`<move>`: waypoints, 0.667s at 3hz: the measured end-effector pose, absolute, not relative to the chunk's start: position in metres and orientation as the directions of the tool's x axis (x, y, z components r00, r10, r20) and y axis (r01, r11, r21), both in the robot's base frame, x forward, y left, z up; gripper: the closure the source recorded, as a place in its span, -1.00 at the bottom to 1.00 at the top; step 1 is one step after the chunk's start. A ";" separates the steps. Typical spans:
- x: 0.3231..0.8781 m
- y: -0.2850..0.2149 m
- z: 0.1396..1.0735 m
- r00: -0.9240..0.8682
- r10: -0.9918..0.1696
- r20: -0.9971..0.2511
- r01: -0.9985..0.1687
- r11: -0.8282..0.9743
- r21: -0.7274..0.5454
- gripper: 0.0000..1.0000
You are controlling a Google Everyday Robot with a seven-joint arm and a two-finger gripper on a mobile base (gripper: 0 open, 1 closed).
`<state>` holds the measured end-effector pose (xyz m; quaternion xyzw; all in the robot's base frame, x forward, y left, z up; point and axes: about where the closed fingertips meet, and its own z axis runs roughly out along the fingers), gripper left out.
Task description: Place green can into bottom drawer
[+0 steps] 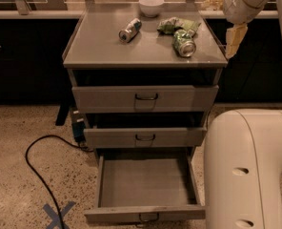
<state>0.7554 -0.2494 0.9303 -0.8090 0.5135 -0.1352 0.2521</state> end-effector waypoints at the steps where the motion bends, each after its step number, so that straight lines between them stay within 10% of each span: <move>1: 0.760 -0.257 0.921 0.447 -0.894 -0.028 -0.753 -0.360 -0.551 -1.00; 2: 0.769 -0.256 0.918 0.488 -0.873 0.002 -0.713 -0.399 -0.577 -1.00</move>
Offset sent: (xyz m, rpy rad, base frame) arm 0.0776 -0.0399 0.0324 -0.0489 -0.1023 0.1412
